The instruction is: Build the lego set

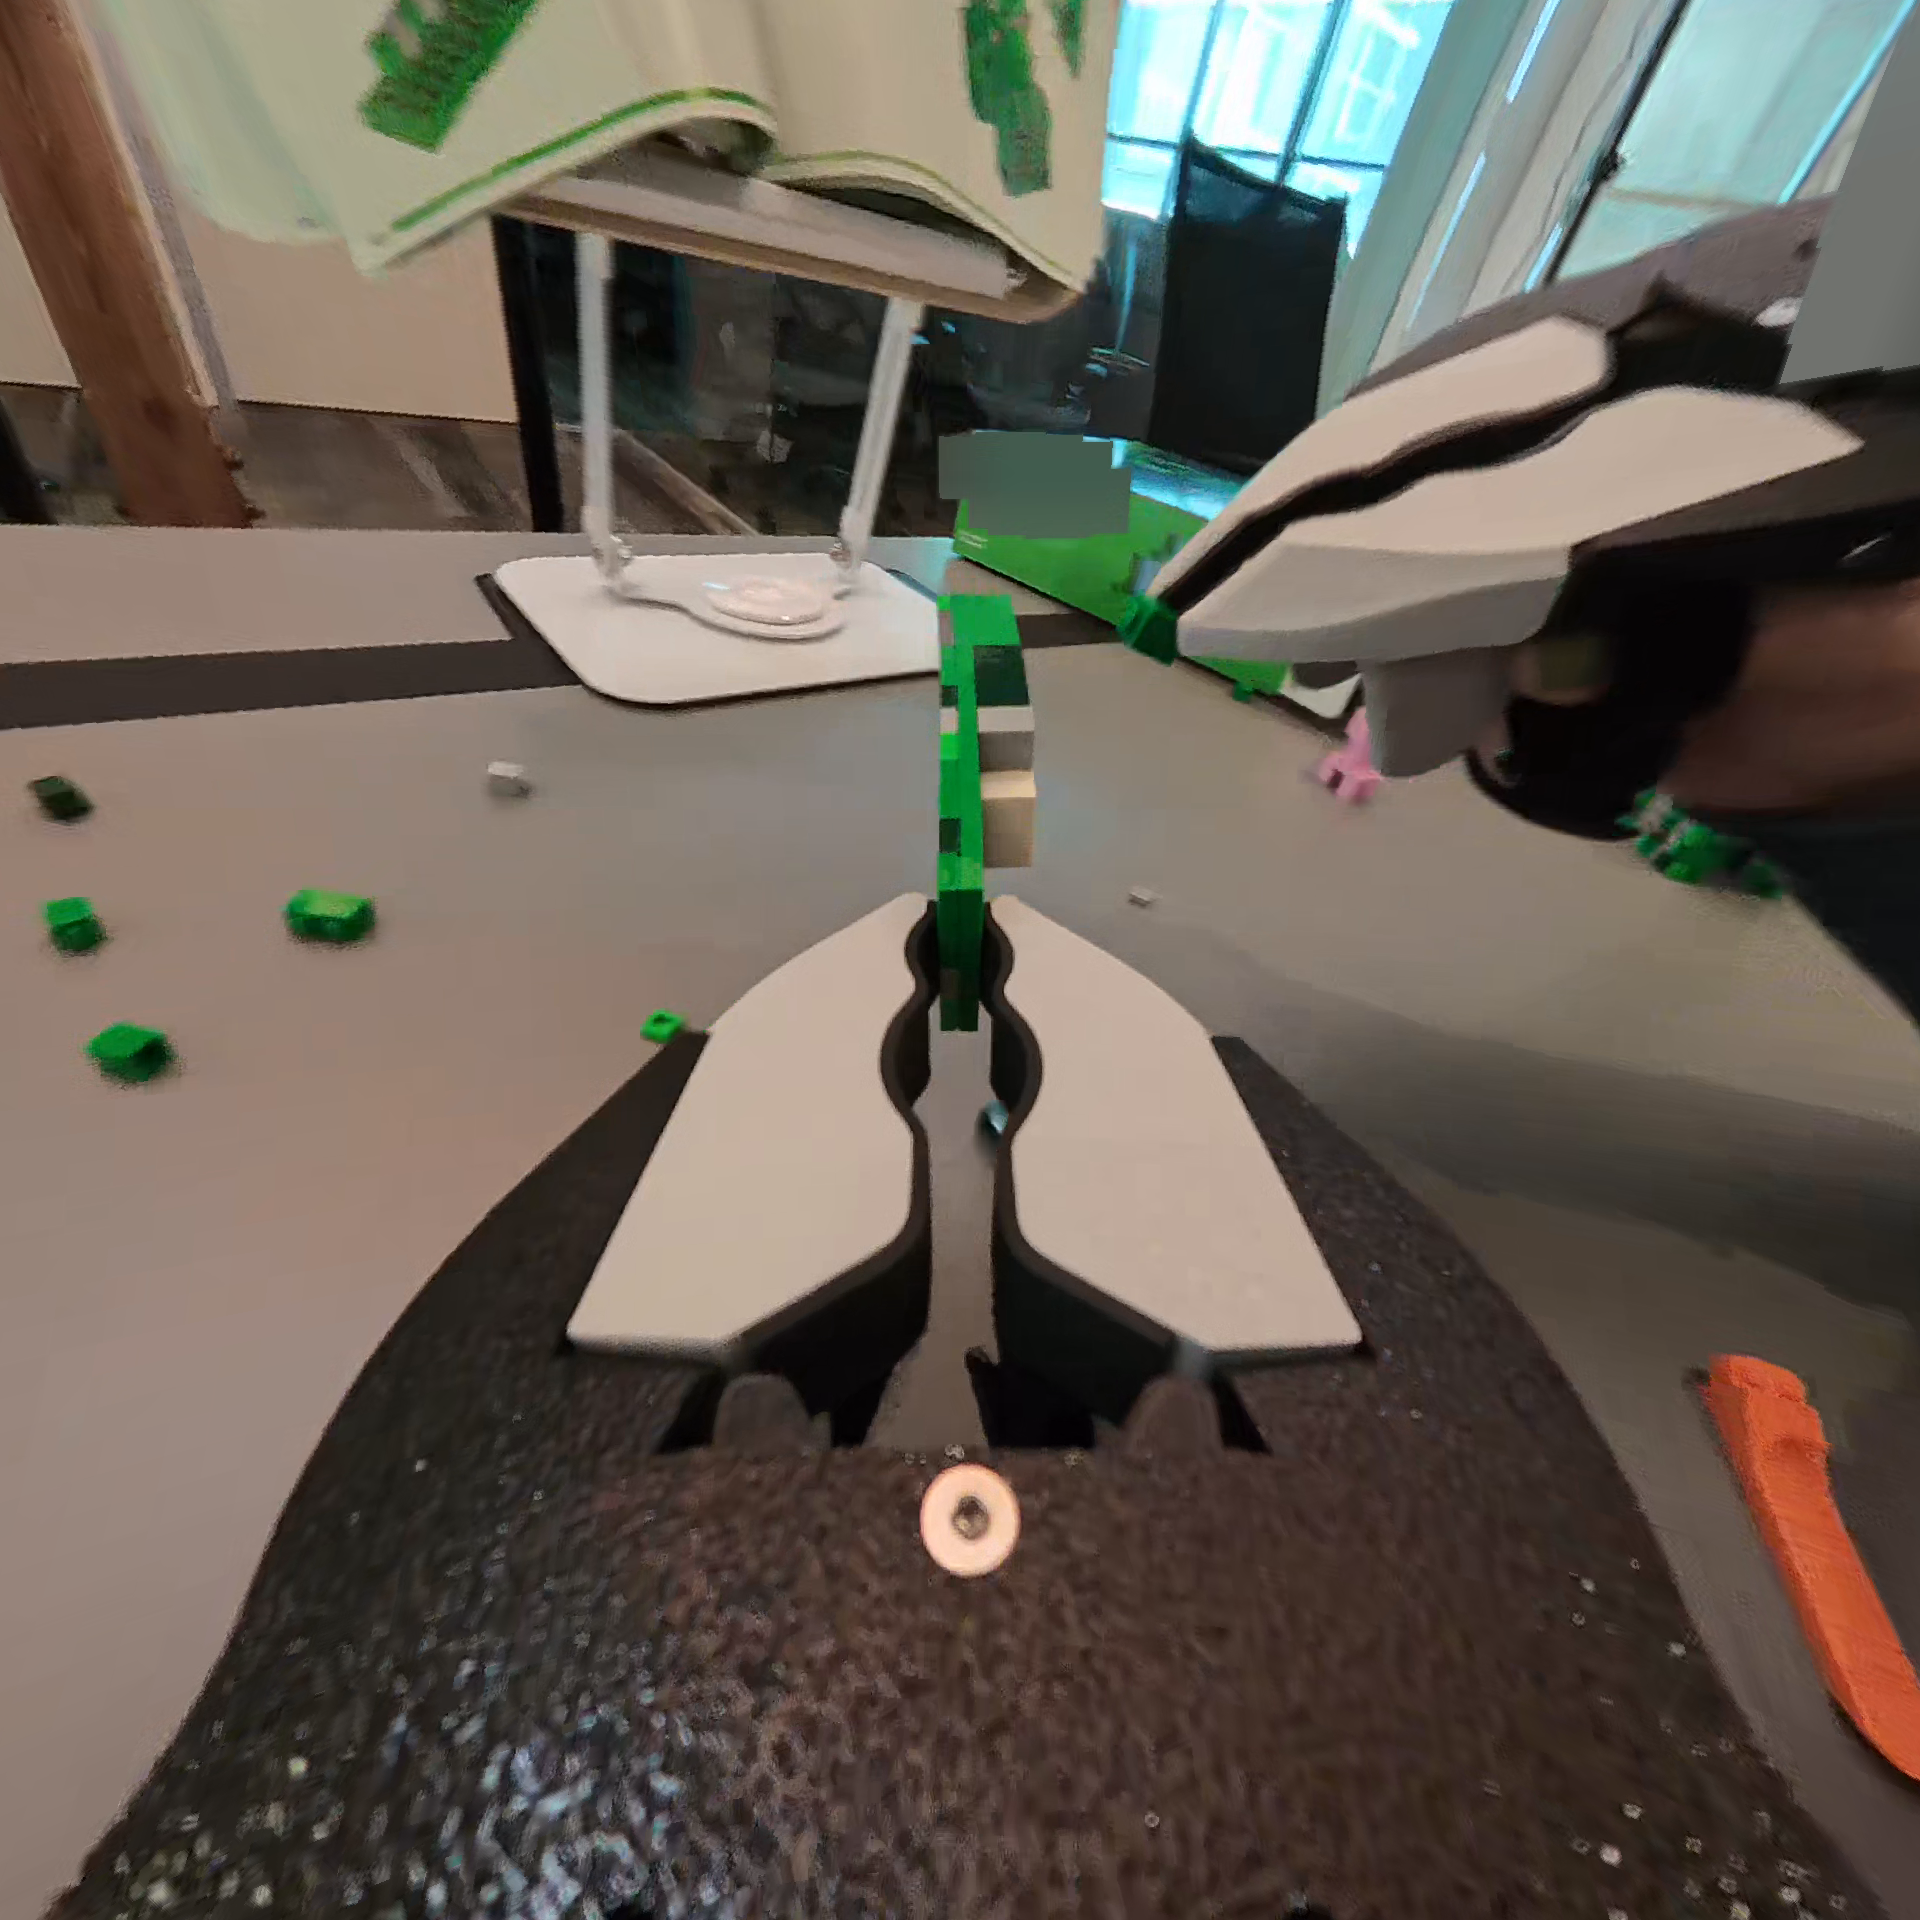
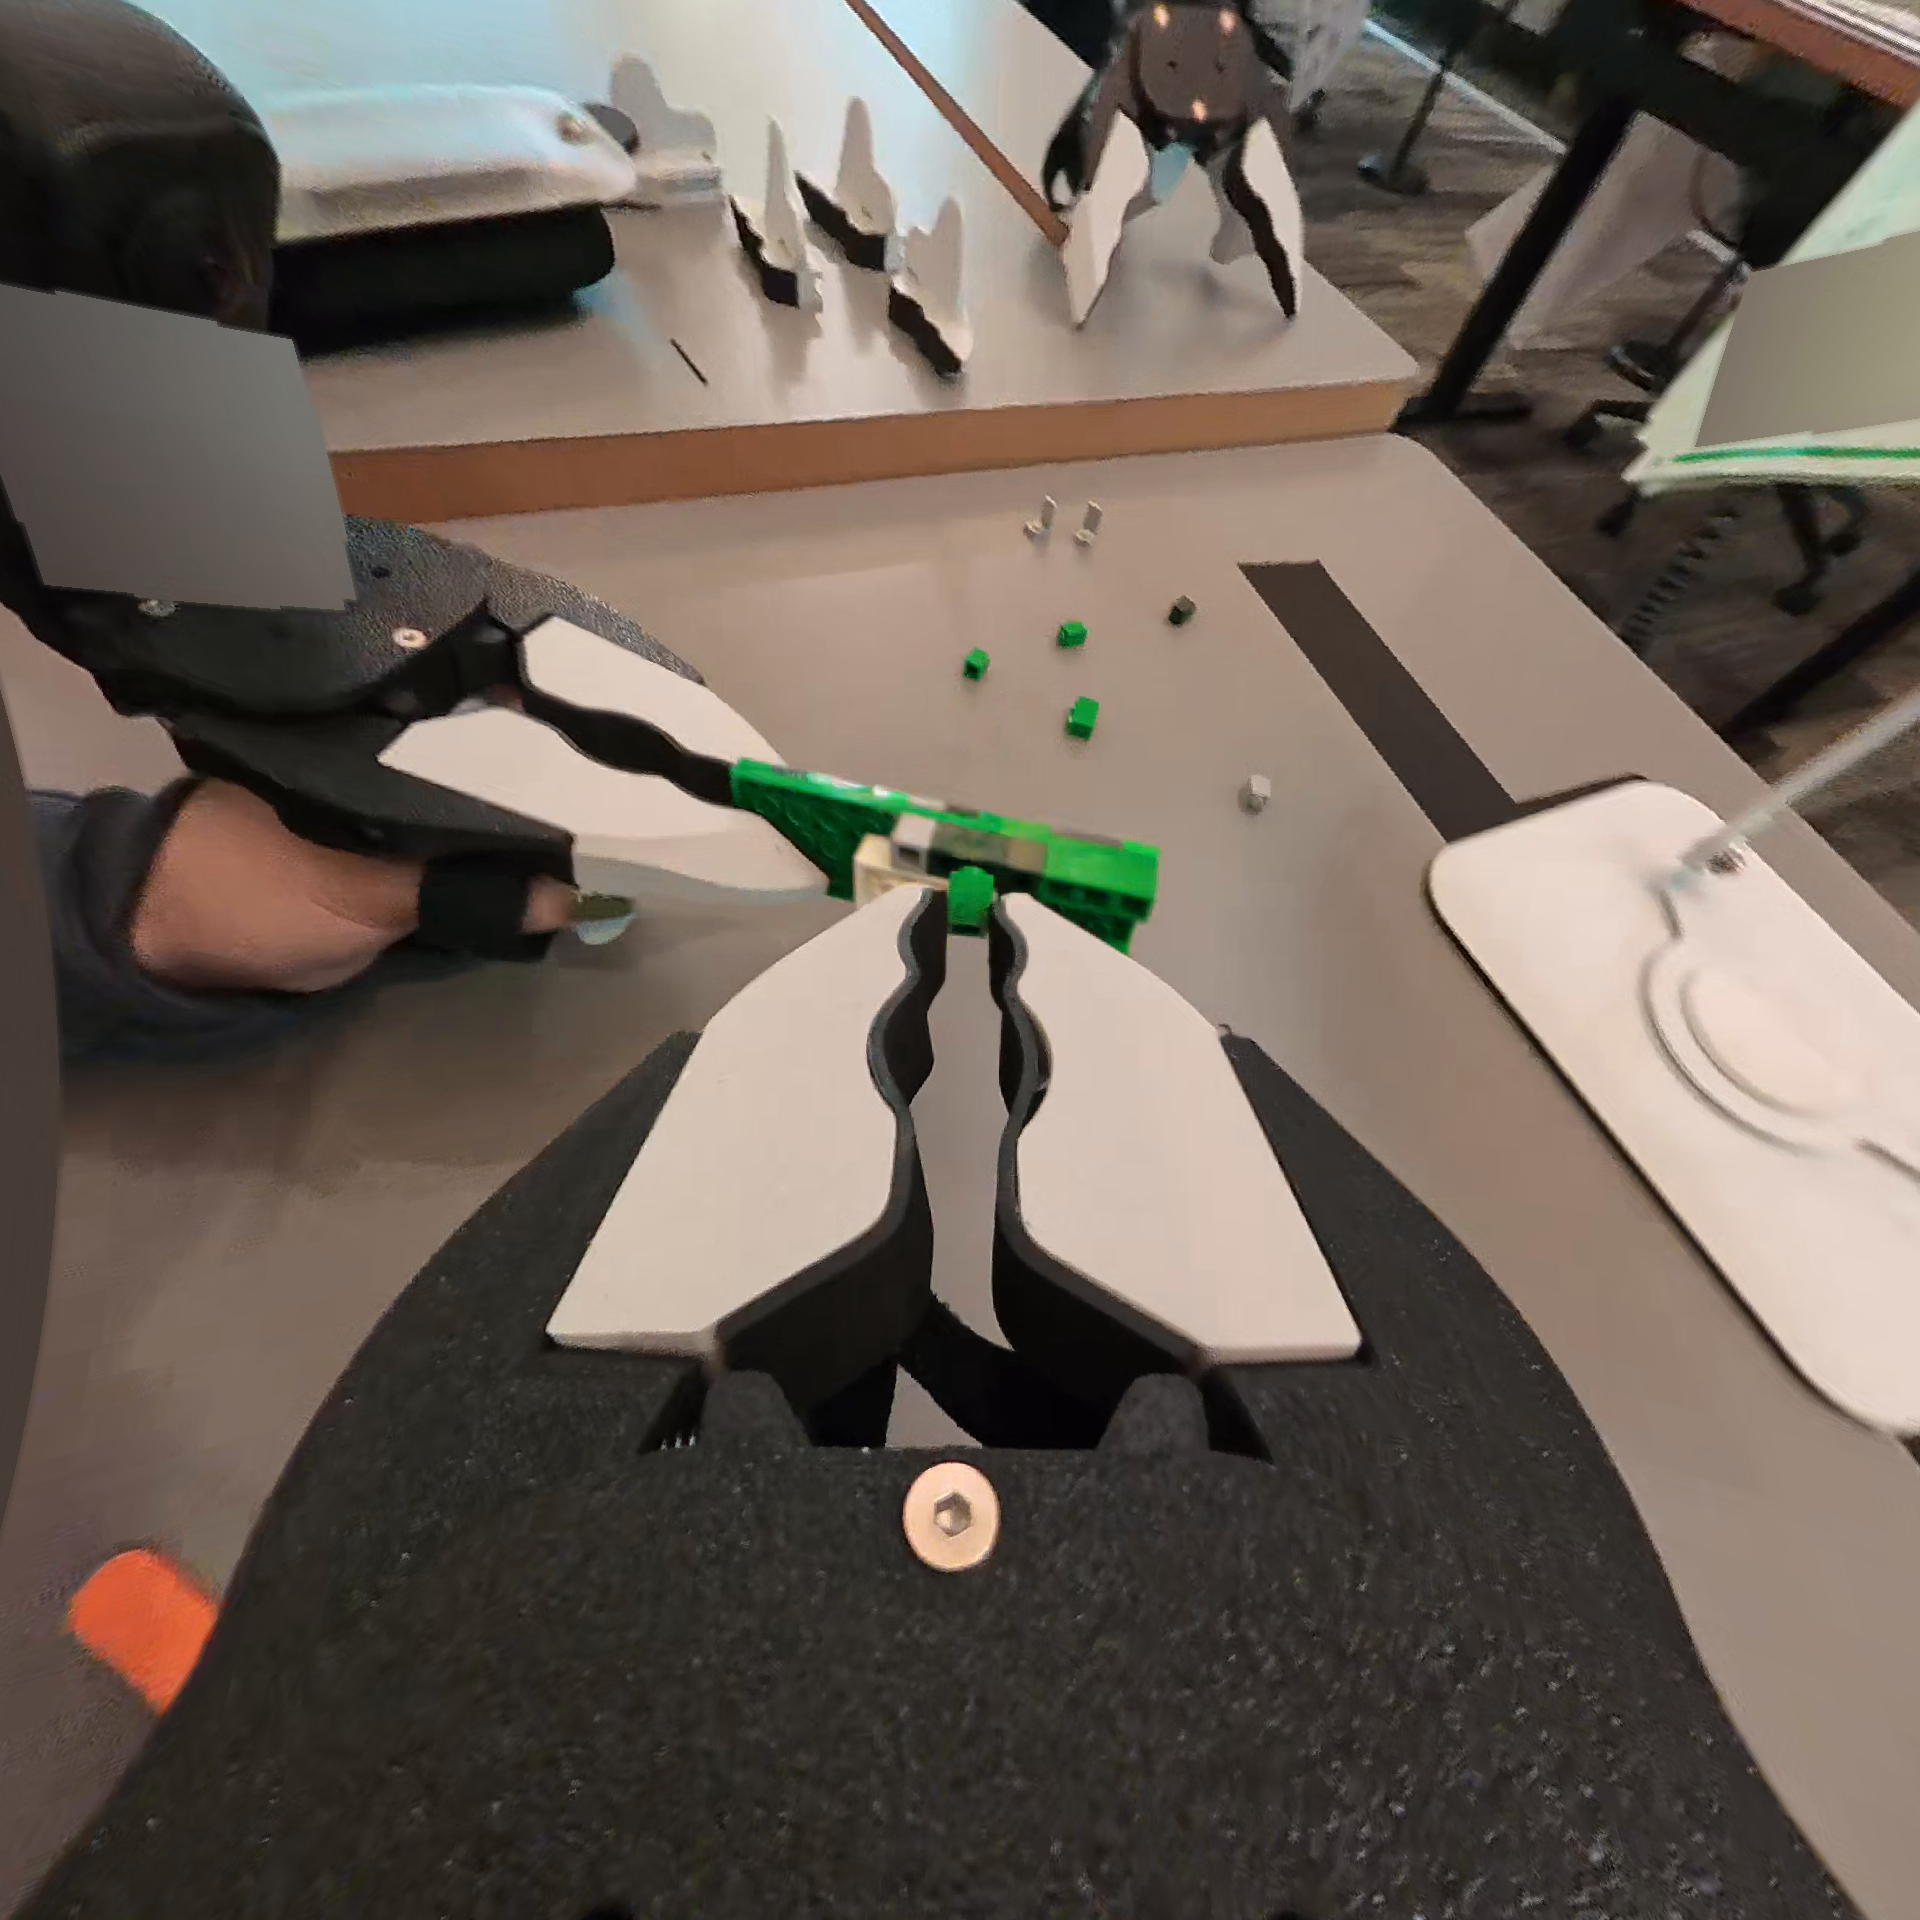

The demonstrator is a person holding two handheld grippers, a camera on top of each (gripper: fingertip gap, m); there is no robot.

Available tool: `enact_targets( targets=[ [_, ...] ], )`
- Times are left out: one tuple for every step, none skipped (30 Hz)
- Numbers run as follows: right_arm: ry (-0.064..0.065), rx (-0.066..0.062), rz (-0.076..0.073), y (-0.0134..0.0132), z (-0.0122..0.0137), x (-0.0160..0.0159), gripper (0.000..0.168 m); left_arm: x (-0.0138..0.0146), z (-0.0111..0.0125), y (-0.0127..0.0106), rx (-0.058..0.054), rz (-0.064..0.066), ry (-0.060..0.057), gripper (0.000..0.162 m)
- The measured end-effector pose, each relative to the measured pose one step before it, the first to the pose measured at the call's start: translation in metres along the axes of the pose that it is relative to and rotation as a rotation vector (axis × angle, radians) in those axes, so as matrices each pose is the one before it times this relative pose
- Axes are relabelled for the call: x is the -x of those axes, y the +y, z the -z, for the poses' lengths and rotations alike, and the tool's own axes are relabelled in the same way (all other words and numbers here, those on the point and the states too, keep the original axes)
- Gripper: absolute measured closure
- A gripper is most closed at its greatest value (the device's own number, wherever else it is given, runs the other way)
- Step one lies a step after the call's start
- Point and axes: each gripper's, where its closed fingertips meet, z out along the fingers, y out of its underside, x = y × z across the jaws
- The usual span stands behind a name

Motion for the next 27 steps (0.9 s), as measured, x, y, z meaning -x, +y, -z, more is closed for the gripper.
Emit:
enact_targets(
  targets=[
    [0.0376,0.0251,-0.0027,0.00235,0.00576,0.00314,0.161,-0.00917,-0.00375,0.00357,0.019,-0.0126,0.0176,0.157],
    [0.0411,0.0286,0.0029,0.00311,0.00483,0.00209,0.161,-0.00877,-0.00415,0.00521,0.0288,-0.0086,0.0207,0.157],
    [0.0404,0.0354,0.0014,0.00433,0.00382,0.00124,0.161,-0.00723,-0.00359,0.00381,0.0271,-0.0131,0.0155,0.156],
    [0.0261,0.0423,0.0057,0.00586,0.00222,0.00204,0.161,-0.00519,-0.00209,0.00151,0.0108,-0.0187,0.0041,0.157],
    [0.0154,0.0427,0.0071,0.00687,0.00099,0.00249,0.161,-0.00437,-0.00142,0.00161,0.0112,-0.0123,0.0079,0.157],
    [0.0182,0.0334,0.0052,0.00587,-0.00002,0.00131,0.161,-0.00409,-0.00144,0.00239,0.0173,-0.0008,0.0131,0.157],
    [0.0192,0.0146,0.0053,0.00352,-0.00032,0.00049,0.161,-0.00343,-0.00168,0.0034,0.0254,0.0038,0.0159,0.157],
    [0.0084,0.017,-0.0013,0.00325,-0.00058,0.00097,0.161,-0.00236,-0.0012,0.00252,0.0188,0.0011,0.01,0.157],
    [0.002,0.0153,-0.0077,0.00231,-0.00067,0.0013,0.161,-0.00181,-0.00072,0.00162,0.0118,0.001,0.0075,0.157],
    [0.0053,0.0109,-0.0077,0.00175,-0.00096,0.0005,0.161,-0.00131,-0.00041,0.00106,0.0081,0.0005,0.0051,0.157],
    [-0.0001,0.0164,-0.006,0.00227,-0.00124,0.00106,0.161,-0.00048,-0.00022,0.00091,0.0079,-0.0039,0.0,0.157],
    [-0.0004,0.014,-0.005,0.00192,-0.00154,0.00108,0.161,-0.00046,-0.00021,0.00067,0.0073,-0.0075,-0.0005,0.157],
    [0.0056,0.0134,0.0019,0.00181,-0.00185,0.00033,0.161,-0.00072,-0.00002,0.00051,0.0071,-0.008,0.0006,0.157],
    [0.0004,0.0184,0.0088,0.00223,-0.00194,0.00141,0.161,-0.0006,-0.00017,0.00073,0.0076,-0.0074,-0.0017,0.157],
    [0.0068,0.0085,0.0088,0.00031,-0.00126,0.00071,0.161,-0.00025,-0.00023,0.00113,0.0109,-0.0084,-0.0027,0.156],
    [0.0087,0.0058,0.0089,-0.00023,-0.00096,0.00056,0.161,-0.00049,-0.00014,0.00043,0.0051,-0.0093,-0.0008,0.157],
    [0.0029,0.0089,0.0089,-0.00001,-0.00075,0.00126,0.161,-0.00023,0.00002,0.00044,0.0042,-0.0051,-0.0016,0.157],
    [0.0097,0.0108,0.0064,0.00027,-0.00074,0.00002,0.161,-0.00035,-0.00017,0.00041,0.004,-0.0035,0.0006,0.157],
    [0.0081,0.0136,0.0093,0.00074,-0.00071,0.00026,0.161,-0.00019,-0.00019,0.00055,0.0038,-0.0009,0.0008,0.157],
    [0.005,0.0144,0.0094,0.00075,-0.00062,0.00078,0.161,-0.00029,-0.0004,0.00072,0.005,-0.0012,0.0006,0.157],
    [0.0081,0.0109,0.0085,0.0005,-0.00054,0.00032,0.161,-0.00019,-0.00023,0.00053,0.0028,0.0001,0.001,0.157],
    [0.0073,0.0129,0.0114,0.00078,-0.0002,0.00046,0.161,-0.00001,-0.00023,0.00047,0.0032,-0.0011,-0.0004,0.157],
    [0.0088,0.0119,0.0119,0.0008,-0.00005,0.0003,0.161,0.00004,-0.00009,0.00055,0.0033,-0.0026,-0.001,0.157],
    [0.0052,0.0088,0.0095,0.00041,0.00004,0.00087,0.161,-0.0001,-0.00004,-0.00002,0.0007,-0.0017,-0.0006,0.157],
    [-0.0068,0.0133,0.0063,0.00099,-0.00016,0.00239,0.161,-0.00001,0.00014,-0.00014,0.0,-0.0021,-0.0005,0.157],
    [0.0008,0.0102,0.0005,0.00087,-0.0005,0.0011,0.161,-0.00024,0.00042,-0.00078,-0.0042,-0.0017,0.0005,0.157],
    [0.0032,0.0021,0.0005,0.00007,-0.00053,0.0004,0.161,0.00053,0.00019,0.00022,0.0034,-0.0024,-0.0041,0.157]
  ],
)
